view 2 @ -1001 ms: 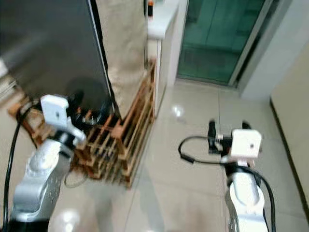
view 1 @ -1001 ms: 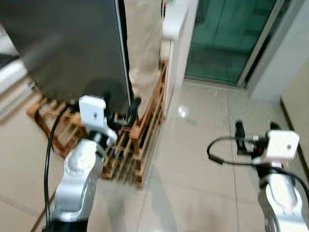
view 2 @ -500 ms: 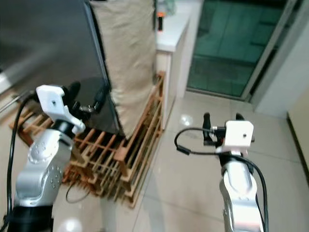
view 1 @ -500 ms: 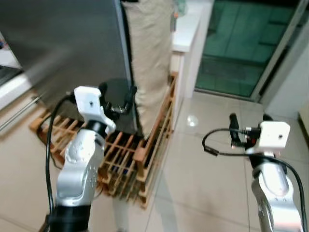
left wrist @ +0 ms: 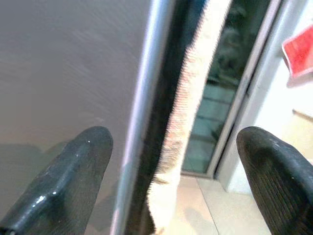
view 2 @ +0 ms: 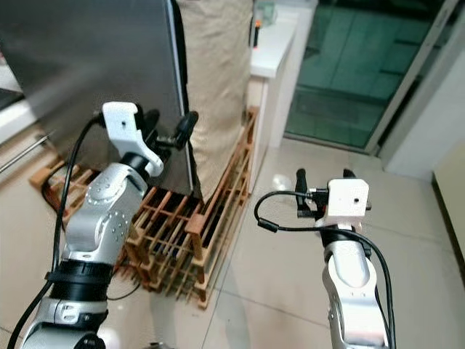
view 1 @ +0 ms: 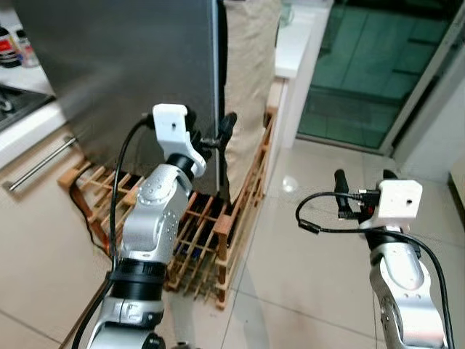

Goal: Restocking fridge

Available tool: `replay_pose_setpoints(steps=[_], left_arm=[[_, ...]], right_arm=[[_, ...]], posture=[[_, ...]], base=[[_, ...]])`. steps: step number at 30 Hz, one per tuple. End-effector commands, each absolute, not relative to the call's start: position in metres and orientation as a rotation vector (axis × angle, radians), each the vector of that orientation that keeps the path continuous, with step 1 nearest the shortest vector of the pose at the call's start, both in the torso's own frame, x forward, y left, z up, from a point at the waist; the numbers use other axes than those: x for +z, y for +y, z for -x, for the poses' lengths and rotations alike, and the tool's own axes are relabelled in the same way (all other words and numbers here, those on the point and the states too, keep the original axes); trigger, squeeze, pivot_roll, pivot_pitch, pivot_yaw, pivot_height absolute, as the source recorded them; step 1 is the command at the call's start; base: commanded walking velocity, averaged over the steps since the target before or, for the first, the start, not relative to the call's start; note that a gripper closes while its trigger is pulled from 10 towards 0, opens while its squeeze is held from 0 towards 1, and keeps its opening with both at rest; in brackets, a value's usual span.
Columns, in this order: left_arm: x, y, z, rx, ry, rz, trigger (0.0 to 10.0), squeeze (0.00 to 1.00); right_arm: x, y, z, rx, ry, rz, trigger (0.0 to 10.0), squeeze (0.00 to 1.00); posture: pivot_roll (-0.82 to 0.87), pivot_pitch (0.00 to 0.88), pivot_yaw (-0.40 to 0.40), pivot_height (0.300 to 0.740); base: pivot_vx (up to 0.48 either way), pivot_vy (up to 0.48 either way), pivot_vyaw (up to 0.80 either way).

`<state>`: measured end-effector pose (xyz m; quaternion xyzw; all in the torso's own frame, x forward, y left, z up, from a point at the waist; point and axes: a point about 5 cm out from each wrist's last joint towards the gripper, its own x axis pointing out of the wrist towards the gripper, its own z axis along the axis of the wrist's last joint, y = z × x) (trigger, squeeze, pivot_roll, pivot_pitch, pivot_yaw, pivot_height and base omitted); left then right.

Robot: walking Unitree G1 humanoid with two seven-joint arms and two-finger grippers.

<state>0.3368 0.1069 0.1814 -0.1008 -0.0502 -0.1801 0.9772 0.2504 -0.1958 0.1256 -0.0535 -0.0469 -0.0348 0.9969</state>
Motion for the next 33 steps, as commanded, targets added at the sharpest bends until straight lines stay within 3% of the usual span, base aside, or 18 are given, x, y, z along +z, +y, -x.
replay_pose_setpoints(steps=[1, 12, 22, 33], left_arm=[[0.186, 0.108, -0.340, -0.373, -0.111, 0.181, 10.0, 0.00], [0.174, 0.113, -0.349, -0.278, -0.071, 0.184, 10.0, 0.00], [0.196, 0.095, -0.341, -0.392, -0.144, 0.217, 10.0, 0.00], [0.192, 0.085, -0.339, -0.428, -0.107, 0.210, 10.0, 0.00]], right_arm=[[0.129, -0.198, -0.252, -0.074, -0.108, 0.113, 10.0, 0.00], [0.124, -0.200, -0.250, -0.082, -0.088, 0.116, 10.0, 0.00], [0.123, -0.202, -0.247, -0.087, -0.081, 0.122, 10.0, 0.00], [0.120, -0.200, -0.246, -0.084, -0.071, 0.120, 10.0, 0.00]], posture=[[-0.17, 0.000, 0.024, 0.740], [-0.16, 0.000, 0.026, 0.740], [-0.17, 0.000, 0.027, 0.740], [-0.17, 0.001, 0.029, 0.740]], base=[[0.000, 0.000, 0.00], [0.000, 0.000, 0.00], [0.000, 0.000, 0.00], [0.000, 0.000, 0.00]])
